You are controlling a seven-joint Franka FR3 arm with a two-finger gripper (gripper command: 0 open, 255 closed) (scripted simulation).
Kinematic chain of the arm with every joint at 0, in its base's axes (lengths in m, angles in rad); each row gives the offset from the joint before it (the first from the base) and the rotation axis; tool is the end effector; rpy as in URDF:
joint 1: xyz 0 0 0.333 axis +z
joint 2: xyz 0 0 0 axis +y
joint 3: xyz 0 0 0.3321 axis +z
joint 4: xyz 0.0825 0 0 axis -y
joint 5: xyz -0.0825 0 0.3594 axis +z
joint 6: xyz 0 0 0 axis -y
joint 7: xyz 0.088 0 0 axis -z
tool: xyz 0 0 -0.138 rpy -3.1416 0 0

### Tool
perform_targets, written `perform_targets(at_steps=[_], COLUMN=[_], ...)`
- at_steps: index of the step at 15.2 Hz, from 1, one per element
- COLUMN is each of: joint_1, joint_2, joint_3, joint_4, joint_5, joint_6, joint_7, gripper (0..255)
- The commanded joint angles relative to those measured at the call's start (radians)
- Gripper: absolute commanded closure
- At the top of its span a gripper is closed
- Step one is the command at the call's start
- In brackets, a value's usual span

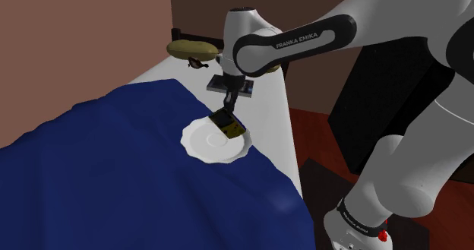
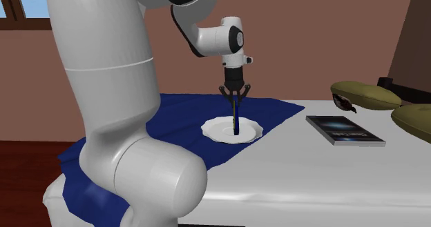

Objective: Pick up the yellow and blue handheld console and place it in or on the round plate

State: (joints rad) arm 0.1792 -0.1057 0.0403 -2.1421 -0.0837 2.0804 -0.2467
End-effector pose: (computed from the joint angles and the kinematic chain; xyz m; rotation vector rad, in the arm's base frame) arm 0.4886 0.1028 0.4505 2.9649 0.7655 0.0655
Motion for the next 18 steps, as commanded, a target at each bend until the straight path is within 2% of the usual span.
perform_targets(at_steps=[1,6,7,12,16,18], joint_1=[-0.001,-0.001,0.000,-0.001,0.003,0.003], joint_2=[0.008,0.008,0.009,0.008,-0.029,-0.029], joint_3=[-0.001,-0.001,0.000,-0.001,0.004,0.004], joint_4=[-0.014,-0.014,-0.013,-0.014,0.075,0.075], joint_5=[0.000,0.000,0.000,0.000,0.007,0.007], joint_6=[0.006,0.006,0.006,0.006,-0.120,-0.120], joint_7=[0.000,0.000,0.001,0.000,-0.004,-0.004], gripper=[255,255,0,0,0,0])
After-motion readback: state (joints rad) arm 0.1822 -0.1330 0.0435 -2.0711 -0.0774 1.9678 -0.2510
